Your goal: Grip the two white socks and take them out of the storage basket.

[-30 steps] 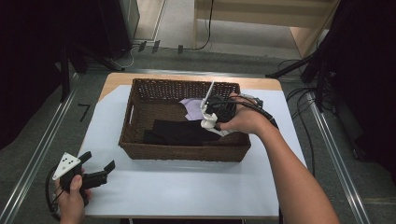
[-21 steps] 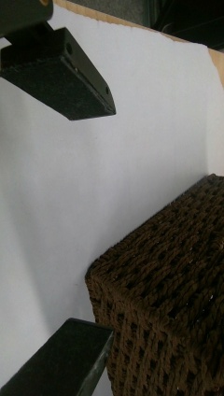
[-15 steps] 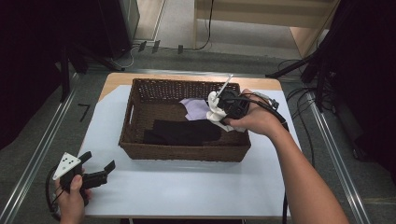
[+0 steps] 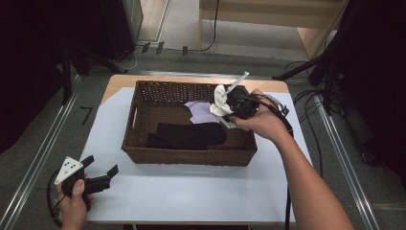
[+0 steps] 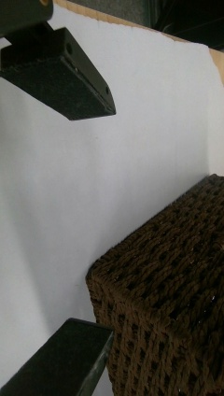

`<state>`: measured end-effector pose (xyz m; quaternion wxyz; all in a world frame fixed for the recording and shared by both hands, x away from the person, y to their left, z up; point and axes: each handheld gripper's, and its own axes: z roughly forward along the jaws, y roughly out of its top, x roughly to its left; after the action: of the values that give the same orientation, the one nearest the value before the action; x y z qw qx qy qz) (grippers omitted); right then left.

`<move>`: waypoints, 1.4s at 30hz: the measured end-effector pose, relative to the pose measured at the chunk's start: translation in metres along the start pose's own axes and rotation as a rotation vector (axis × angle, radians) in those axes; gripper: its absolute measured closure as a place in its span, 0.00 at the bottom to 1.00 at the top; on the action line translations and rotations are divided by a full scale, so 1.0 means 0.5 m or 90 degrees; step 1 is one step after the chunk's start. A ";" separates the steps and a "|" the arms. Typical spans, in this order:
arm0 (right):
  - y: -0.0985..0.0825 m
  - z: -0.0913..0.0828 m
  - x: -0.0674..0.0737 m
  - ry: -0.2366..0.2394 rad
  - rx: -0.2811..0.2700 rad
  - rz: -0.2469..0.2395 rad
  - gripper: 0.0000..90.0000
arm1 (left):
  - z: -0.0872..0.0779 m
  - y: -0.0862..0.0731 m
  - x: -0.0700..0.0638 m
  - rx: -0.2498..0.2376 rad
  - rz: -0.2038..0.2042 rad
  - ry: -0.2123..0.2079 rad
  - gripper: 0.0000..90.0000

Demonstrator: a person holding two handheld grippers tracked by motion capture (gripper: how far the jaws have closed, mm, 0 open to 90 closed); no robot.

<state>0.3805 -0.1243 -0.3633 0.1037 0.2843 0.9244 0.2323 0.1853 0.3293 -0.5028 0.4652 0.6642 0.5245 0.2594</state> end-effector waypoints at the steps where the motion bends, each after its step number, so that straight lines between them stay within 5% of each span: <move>1: 0.004 0.006 0.004 0.001 0.003 -0.003 0.80 | 0.000 0.000 0.000 0.000 0.000 0.000 0.00; 7: 0.027 0.051 0.036 0.002 0.035 -0.037 0.79 | -0.001 0.000 0.000 0.001 0.000 -0.001 0.00; 16: 0.046 0.068 0.054 -0.023 -0.008 -0.037 0.79 | -0.001 0.000 0.000 0.000 -0.001 -0.001 0.00; 23: 0.050 0.040 0.041 -0.025 -0.058 0.006 0.79 | 0.000 0.000 0.000 -0.001 -0.001 -0.001 0.00; 42: 0.021 -0.056 -0.027 -0.050 -0.016 0.034 0.79 | 0.000 0.000 0.000 0.001 -0.001 0.001 0.00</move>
<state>0.3876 -0.1348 -0.3329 0.1374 0.3167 0.9085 0.2354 0.1852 0.3294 -0.5028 0.4643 0.6638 0.5259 0.2592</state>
